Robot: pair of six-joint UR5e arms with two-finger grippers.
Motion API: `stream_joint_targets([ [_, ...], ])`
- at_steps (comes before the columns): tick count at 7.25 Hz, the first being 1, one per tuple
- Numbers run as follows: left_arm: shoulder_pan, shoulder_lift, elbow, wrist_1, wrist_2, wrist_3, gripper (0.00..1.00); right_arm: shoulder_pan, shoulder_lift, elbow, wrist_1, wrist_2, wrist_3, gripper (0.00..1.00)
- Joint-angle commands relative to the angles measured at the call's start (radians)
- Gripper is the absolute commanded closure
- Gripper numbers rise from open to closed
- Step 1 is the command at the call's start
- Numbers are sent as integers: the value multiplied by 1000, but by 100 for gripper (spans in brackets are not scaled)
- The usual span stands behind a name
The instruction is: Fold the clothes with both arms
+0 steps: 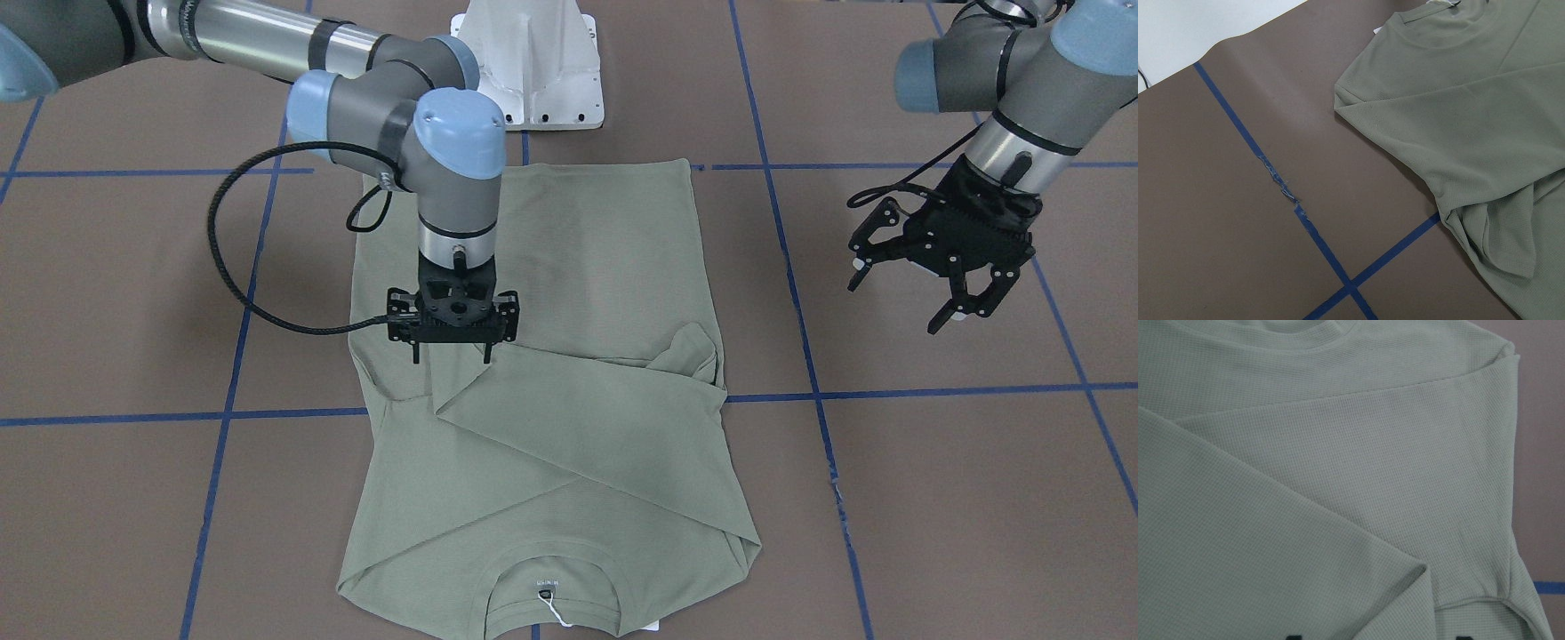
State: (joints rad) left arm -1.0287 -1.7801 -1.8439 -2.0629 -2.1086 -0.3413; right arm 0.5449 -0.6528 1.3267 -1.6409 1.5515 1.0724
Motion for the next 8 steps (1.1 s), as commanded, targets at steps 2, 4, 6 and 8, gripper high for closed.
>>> stream_joint_targets([
  [2, 1, 1, 2, 0, -1, -1, 0, -26, 9, -50, 3, -37, -15, 30],
  [4, 1, 1, 2, 0, -1, -1, 0, -39, 12, -60, 3, -37, -12, 42],
  [6, 1, 1, 2, 0, -1, -1, 0, -45, 22, -80, 4, -42, -3, 45],
  [8, 1, 1, 3, 0, -1, -1, 0, -52, 22, -83, 4, -42, 0, 46],
])
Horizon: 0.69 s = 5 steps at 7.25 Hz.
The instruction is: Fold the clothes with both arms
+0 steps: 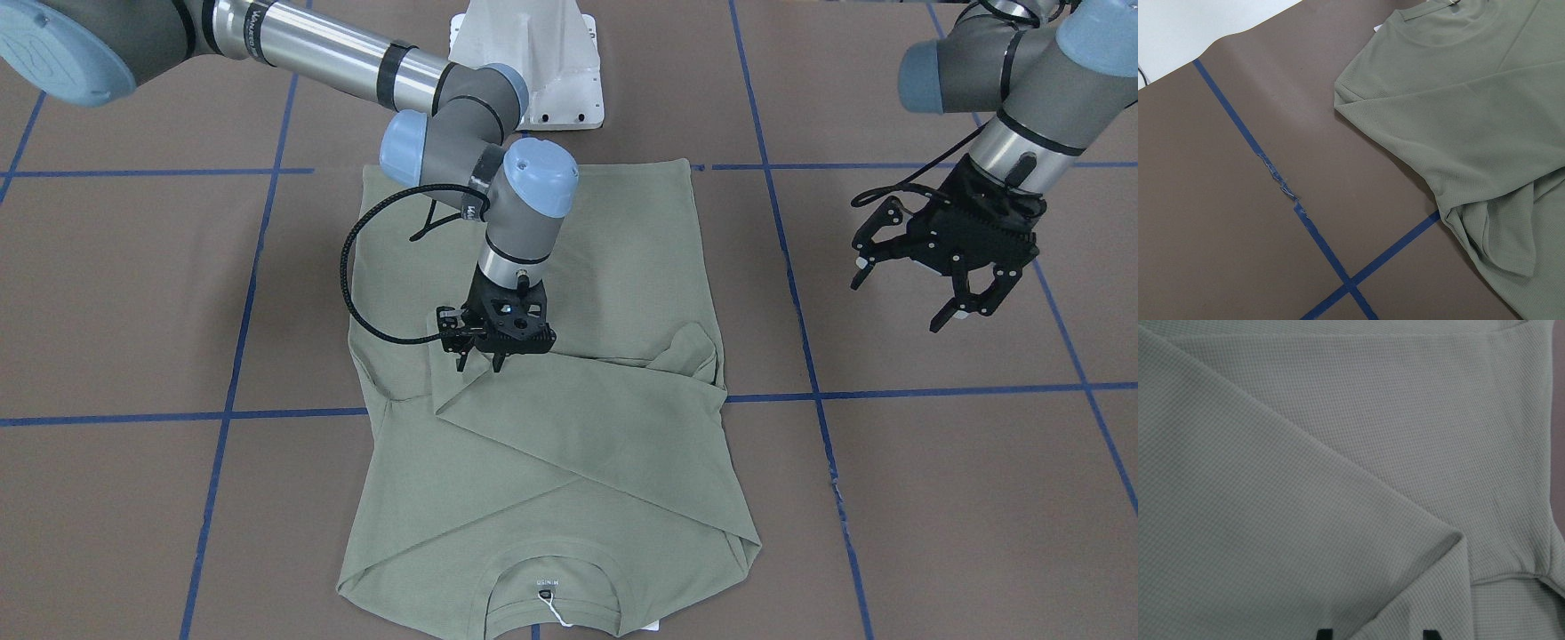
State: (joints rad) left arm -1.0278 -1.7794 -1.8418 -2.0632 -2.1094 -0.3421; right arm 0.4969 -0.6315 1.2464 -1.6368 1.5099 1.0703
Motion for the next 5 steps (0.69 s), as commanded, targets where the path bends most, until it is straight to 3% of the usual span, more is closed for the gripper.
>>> stream_joint_targets([
  [1, 0, 0, -1, 0, -1, 0, 0, -9, 1, -2, 0, 0, 2, 47],
  [2, 0, 0, -1, 0, -1, 0, 0, -9, 1, -4, 0, -2, 2, 47],
  [3, 0, 0, -1, 0, 0, 0, 0, -9, 1, -8, 0, -2, 2, 55],
  [5, 0, 0, -1, 0, -1, 0, 0, -9, 1, -9, 0, -2, 0, 100],
])
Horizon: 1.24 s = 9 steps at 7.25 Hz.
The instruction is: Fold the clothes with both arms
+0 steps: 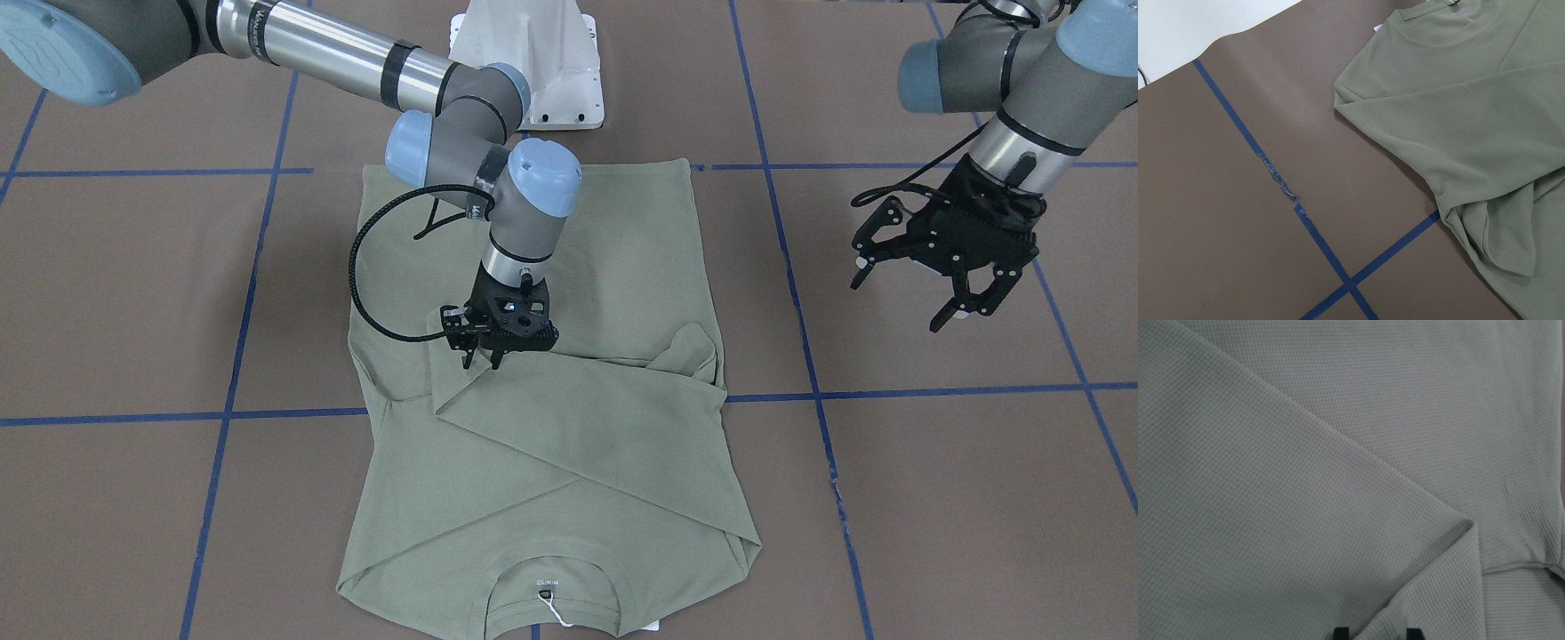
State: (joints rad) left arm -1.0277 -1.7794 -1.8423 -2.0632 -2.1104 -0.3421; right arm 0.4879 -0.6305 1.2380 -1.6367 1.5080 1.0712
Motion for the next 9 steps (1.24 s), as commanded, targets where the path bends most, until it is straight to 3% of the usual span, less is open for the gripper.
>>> stream_joint_targets([
  [1, 0, 0, 0, 0, 0, 2, 0, 4, 3, 1, 0, 1, -14, 100],
  [3, 0, 0, -2, 0, 0, 0, 0, 30, -6, 21, -8, 8, -31, 100],
  [6, 2, 0, -5, 0, 0, 0, 0, 75, -174, 214, -35, 12, -175, 100],
  [9, 2, 0, -6, 0, 0, -2, 0, 90, -221, 233, -26, 8, -237, 100],
])
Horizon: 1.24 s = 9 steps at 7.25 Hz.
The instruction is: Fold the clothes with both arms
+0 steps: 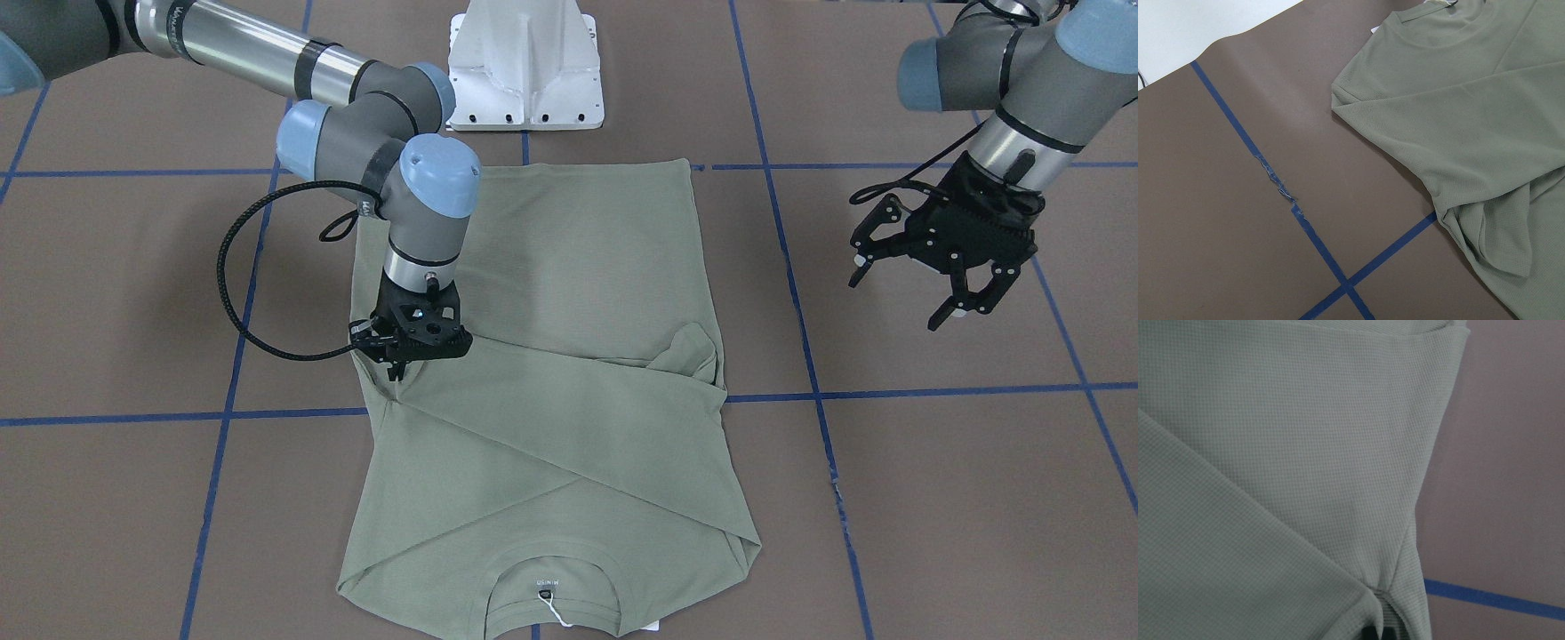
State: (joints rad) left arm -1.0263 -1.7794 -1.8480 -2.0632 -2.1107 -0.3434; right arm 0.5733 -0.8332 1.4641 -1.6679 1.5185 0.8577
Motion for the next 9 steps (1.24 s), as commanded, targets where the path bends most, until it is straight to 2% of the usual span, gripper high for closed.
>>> stream_joint_targets([
  [1, 0, 0, 0, 0, 0, 0, 0, 7, -20, 4, 8, -3, -23, 100],
  [2, 2, 0, 0, 0, 0, 0, 0, 7, -18, 4, 14, -3, -23, 95],
  [3, 2, -2, 0, 0, 0, 0, 0, 3, -32, 4, 42, -7, -8, 1],
  [4, 2, -2, 0, 0, 0, 0, 0, 10, -49, 4, 118, -4, -6, 0],
  [5, 2, -3, 0, 0, 0, -3, 0, 32, -56, 13, 128, 15, -17, 0],
  [6, 3, -5, -2, 0, 0, -73, 0, 58, -76, 77, 129, 82, -16, 0],
  [7, 14, -11, -28, -2, 8, -207, 0, 68, -143, 214, 125, 148, -5, 0],
  [9, 59, 20, -115, 0, 12, -395, 0, 65, -355, 513, 126, 192, 94, 0],
])
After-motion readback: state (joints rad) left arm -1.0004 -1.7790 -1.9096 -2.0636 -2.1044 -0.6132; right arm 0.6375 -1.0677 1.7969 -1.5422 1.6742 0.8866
